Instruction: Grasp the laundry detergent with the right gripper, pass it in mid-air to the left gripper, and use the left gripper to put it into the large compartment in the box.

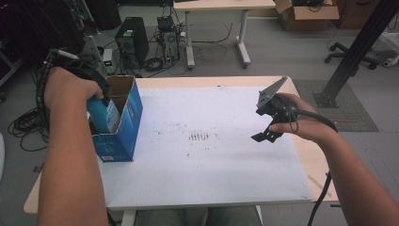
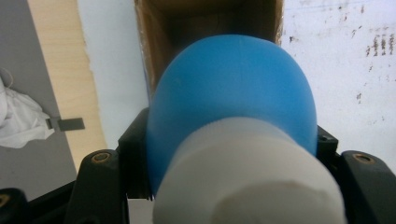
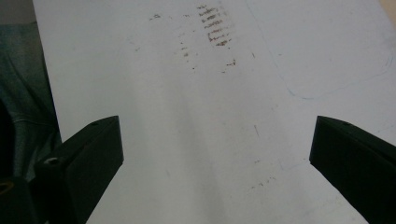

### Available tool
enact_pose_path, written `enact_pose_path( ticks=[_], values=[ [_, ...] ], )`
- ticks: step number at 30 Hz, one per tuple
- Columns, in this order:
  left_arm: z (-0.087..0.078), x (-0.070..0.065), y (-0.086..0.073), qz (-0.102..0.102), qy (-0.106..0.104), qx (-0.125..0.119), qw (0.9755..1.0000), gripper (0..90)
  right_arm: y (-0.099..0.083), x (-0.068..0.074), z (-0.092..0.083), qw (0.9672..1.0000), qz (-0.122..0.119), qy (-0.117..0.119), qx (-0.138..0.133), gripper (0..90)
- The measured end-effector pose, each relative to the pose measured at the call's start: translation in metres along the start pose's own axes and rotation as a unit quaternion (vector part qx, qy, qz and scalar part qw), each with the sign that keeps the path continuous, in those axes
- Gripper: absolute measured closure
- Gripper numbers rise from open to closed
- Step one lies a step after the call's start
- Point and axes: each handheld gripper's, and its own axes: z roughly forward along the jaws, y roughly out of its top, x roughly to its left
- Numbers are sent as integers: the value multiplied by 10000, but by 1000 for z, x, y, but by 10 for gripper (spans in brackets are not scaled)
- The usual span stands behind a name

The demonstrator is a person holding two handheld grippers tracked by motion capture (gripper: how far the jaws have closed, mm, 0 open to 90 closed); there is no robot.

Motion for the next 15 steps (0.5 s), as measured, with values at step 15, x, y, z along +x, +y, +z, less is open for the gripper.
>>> enact_pose_path(
  ticks=[15],
  values=[
    [39, -2, 0, 23, 87, 114, 9999, 380, 0, 2, 3, 10000, -22, 27, -18, 30]
  ],
)
